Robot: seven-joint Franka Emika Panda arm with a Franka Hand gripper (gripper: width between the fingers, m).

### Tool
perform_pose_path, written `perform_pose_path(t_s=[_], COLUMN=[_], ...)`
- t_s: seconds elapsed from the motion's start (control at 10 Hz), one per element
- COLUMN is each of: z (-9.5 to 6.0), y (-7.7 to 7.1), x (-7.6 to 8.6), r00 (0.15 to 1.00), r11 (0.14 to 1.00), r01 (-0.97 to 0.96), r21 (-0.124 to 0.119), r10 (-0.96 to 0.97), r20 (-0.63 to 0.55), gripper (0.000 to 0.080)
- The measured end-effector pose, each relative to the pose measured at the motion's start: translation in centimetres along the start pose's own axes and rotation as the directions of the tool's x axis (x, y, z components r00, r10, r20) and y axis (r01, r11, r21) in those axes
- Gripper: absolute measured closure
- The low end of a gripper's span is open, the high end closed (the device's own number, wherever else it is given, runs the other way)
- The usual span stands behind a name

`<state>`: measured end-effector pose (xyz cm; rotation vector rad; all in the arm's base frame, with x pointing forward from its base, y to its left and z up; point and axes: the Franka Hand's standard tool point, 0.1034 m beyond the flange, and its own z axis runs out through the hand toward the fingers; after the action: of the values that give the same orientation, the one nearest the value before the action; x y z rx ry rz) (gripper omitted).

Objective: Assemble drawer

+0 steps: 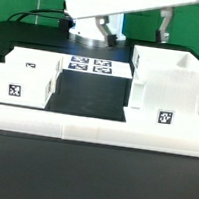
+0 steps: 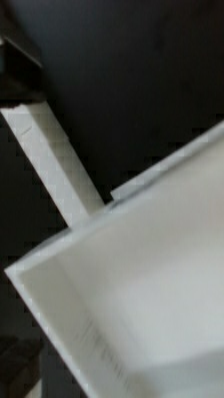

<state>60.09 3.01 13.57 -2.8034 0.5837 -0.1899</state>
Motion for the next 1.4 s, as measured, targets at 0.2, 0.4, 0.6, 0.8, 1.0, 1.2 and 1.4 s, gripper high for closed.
perform_pose_path(t_s=[0.2,0.4,0.6,0.8,1.0,1.2,1.4], z=[0.1,-0.3,-1.1,-1.0,-0.8,-0.7,-0.6], y=[0.1,1.4,4.6,7.2,8.7,8.6,9.8], x=[0.0,-0.1,-0.2,-0.2,0.0,-0.1,-0.2], r00=[0.991,0.971,0.945,0.924,0.928,0.927,0.928], r11=[0.991,0.970,0.940,0.913,0.918,0.917,0.918], r01=[0.134,0.239,0.327,0.383,0.373,0.375,0.372], r21=[-0.001,-0.044,-0.096,-0.139,-0.134,-0.133,-0.137], r10=[-0.134,-0.238,-0.324,-0.378,-0.369,-0.371,-0.367], r20=[0.002,0.033,0.048,0.060,0.053,0.054,0.062], gripper=[0.0151,0.0151,0.0151,0.0151,0.0151,0.0151,0.0151])
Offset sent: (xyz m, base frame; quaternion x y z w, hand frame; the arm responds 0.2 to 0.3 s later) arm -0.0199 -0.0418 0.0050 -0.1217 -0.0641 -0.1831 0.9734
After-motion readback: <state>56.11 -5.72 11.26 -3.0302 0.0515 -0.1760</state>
